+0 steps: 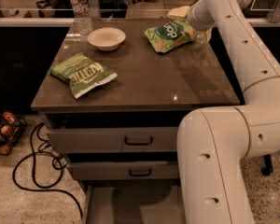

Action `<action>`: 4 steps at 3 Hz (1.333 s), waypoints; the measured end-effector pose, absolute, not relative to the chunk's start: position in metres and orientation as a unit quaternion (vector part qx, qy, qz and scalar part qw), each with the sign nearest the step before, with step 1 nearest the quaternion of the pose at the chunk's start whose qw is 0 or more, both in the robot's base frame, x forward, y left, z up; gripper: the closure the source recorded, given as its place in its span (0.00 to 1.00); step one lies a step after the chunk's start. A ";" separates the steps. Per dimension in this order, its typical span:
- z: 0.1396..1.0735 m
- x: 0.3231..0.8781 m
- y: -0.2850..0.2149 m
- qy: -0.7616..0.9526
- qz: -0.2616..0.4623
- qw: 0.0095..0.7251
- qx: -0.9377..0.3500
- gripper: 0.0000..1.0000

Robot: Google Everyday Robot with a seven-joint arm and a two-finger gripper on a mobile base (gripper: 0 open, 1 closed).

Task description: Place green rice chip bag into bottom drawer

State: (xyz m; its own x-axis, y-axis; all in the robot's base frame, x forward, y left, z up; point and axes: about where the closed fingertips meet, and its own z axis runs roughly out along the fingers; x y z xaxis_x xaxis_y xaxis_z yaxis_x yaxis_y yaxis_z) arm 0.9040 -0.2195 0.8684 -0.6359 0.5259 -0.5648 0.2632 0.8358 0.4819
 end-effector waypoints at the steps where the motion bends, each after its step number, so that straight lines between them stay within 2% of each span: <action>1: 0.867 0.906 -0.215 0.887 0.176 0.365 0.220 0.00; 3: 0.868 0.928 -0.167 0.893 0.142 0.384 0.186 0.00; 4: 0.867 0.929 -0.165 0.894 0.141 0.385 0.184 0.00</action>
Offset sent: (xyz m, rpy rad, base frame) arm 0.0141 0.0644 -0.0004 -0.1133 -0.0385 0.0272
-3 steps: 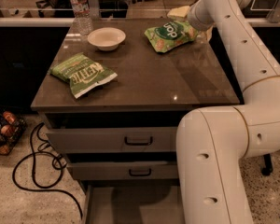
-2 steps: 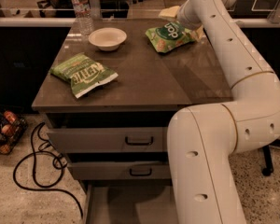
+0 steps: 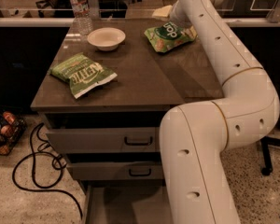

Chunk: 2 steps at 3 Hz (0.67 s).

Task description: Place green rice chip bag into bottom drawer

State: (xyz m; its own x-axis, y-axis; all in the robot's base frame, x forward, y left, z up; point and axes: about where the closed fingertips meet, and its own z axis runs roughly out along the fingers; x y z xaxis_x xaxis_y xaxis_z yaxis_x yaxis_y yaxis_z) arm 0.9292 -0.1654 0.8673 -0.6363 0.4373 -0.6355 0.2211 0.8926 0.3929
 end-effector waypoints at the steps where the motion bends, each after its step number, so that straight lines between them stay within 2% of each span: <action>1: 0.851 0.932 -0.170 0.896 0.130 0.379 0.192 0.00; 2: 0.831 0.936 -0.177 0.899 0.116 0.371 0.201 0.00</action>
Offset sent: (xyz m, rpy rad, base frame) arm 0.0259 -0.0269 -0.0463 -0.0458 0.0617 -0.0747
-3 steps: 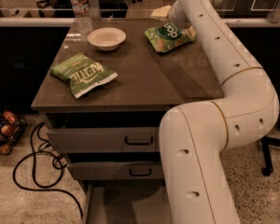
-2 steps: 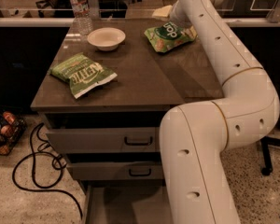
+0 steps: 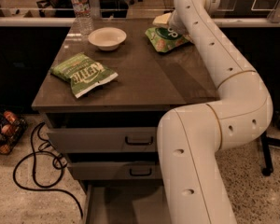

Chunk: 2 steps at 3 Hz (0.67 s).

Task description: Place green rice chip bag into bottom drawer

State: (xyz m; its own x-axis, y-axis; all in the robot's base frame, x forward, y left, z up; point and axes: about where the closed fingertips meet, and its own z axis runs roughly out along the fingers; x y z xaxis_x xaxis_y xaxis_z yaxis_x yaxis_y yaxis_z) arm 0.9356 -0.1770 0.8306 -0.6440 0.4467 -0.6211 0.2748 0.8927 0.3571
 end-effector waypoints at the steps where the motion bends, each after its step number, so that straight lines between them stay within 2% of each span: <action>1: 0.831 0.935 -0.177 0.900 0.115 0.370 0.201 0.18; 2: 0.835 0.934 -0.177 0.900 0.115 0.371 0.201 0.49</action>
Offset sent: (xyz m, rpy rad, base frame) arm 0.0002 0.0000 0.0004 -0.0005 0.0021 -0.0004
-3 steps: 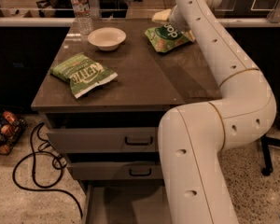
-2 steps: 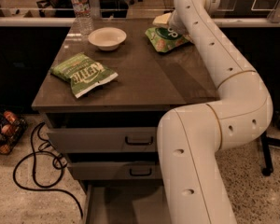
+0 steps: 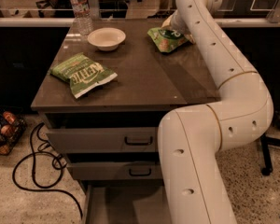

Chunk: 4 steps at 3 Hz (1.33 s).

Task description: Place green rice chip bag into bottom drawer

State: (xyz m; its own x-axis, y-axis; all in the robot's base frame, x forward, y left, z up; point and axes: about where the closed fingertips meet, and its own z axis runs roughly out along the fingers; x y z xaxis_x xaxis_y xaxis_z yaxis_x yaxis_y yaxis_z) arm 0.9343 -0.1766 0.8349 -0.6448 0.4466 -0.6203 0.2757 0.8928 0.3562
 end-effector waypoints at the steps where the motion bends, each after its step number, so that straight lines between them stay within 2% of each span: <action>1: 0.836 0.934 -0.177 0.900 0.115 0.371 0.201 0.71; 2: 0.836 0.934 -0.176 0.900 0.115 0.371 0.201 0.95; 3: 0.836 0.934 -0.176 0.900 0.115 0.370 0.201 1.00; 4: 0.836 0.934 -0.176 0.900 0.115 0.370 0.201 1.00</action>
Offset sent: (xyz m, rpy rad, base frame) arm 0.0000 0.0000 0.0011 0.0000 0.0000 0.0000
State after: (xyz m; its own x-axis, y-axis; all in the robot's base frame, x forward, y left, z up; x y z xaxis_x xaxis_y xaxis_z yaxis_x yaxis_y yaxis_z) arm 0.9336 -0.1763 0.8363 -0.6452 0.4463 -0.6201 0.2759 0.8930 0.3557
